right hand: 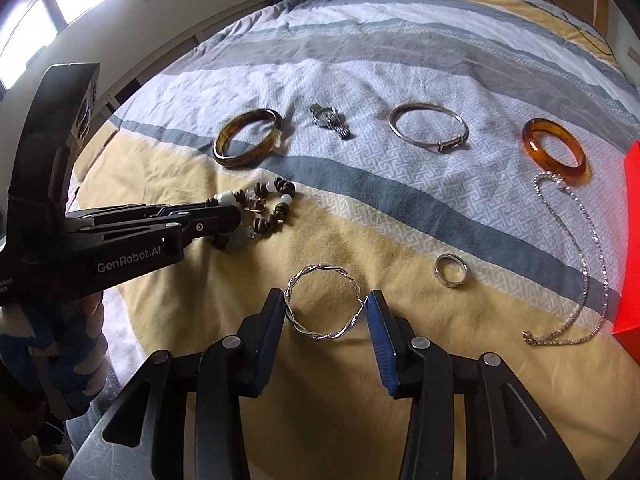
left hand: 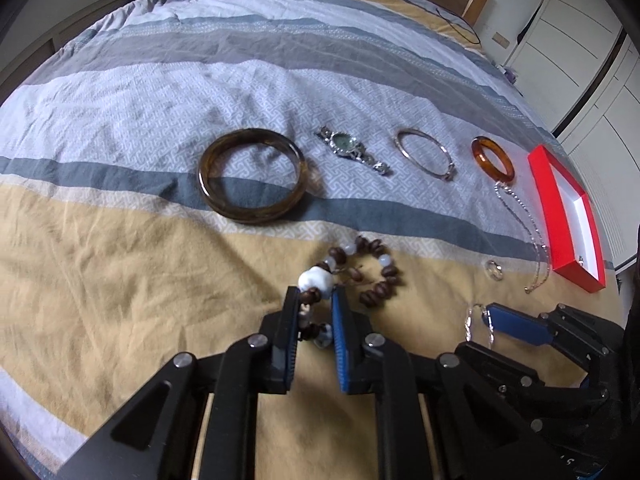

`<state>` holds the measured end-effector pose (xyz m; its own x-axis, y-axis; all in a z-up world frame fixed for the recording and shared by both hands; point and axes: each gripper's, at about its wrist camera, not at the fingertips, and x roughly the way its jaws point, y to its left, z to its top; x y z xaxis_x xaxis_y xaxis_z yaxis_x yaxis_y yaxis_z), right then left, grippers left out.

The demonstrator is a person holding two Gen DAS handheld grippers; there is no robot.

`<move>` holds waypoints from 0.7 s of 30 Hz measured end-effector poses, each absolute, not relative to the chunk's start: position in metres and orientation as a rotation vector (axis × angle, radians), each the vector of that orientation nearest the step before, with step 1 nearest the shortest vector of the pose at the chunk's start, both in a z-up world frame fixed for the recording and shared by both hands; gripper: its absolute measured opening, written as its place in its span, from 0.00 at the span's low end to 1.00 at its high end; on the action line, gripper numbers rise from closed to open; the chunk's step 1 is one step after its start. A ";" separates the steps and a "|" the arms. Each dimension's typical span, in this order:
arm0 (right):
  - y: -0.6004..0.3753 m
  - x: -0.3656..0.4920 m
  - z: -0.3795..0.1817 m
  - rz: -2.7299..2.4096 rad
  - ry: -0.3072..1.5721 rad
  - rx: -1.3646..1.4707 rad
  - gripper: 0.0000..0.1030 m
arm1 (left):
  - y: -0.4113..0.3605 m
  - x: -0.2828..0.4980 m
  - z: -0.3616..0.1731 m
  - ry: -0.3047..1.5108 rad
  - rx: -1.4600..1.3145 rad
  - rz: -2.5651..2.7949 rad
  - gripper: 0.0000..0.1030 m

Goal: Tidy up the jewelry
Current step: 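Grasp the dark beaded bracelet with left tool while right tool grasps twisted silver bangle, then carry the beaded bracelet and twisted bangle in both tools into the red box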

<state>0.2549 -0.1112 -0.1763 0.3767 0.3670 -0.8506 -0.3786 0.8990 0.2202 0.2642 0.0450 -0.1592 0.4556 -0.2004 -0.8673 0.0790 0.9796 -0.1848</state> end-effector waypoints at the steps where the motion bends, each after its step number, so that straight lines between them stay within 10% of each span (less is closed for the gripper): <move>1: -0.112 0.252 -0.172 0.476 1.075 -0.010 0.40 | 0.044 0.261 -0.154 1.076 -0.120 -0.172 0.14; 21: -0.164 0.162 -0.080 0.399 0.888 0.051 0.40 | 0.012 0.180 -0.067 0.930 -0.073 -0.219 0.14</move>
